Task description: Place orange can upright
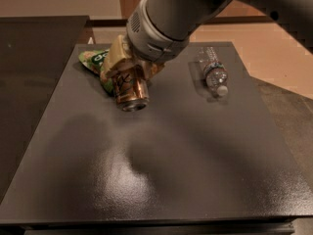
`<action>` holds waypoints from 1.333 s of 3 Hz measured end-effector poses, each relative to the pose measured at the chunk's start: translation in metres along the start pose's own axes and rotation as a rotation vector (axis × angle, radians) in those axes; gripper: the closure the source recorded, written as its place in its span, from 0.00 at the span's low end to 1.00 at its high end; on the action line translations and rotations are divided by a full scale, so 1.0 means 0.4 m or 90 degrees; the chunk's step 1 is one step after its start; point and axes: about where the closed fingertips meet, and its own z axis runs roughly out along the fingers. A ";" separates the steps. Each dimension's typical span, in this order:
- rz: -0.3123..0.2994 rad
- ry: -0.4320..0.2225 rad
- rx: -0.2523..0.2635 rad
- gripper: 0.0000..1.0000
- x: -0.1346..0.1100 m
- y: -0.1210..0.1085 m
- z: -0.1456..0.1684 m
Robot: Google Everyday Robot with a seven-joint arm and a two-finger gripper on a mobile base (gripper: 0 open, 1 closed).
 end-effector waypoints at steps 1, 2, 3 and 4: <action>-0.097 0.029 -0.014 1.00 0.004 0.006 -0.015; -0.178 0.066 0.001 1.00 0.017 0.017 -0.026; -0.249 0.101 0.027 1.00 0.027 0.029 -0.032; -0.306 0.143 0.061 1.00 0.030 0.043 -0.035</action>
Offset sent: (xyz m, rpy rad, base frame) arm 0.0143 -0.0203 0.0117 -0.0299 -0.3841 0.3176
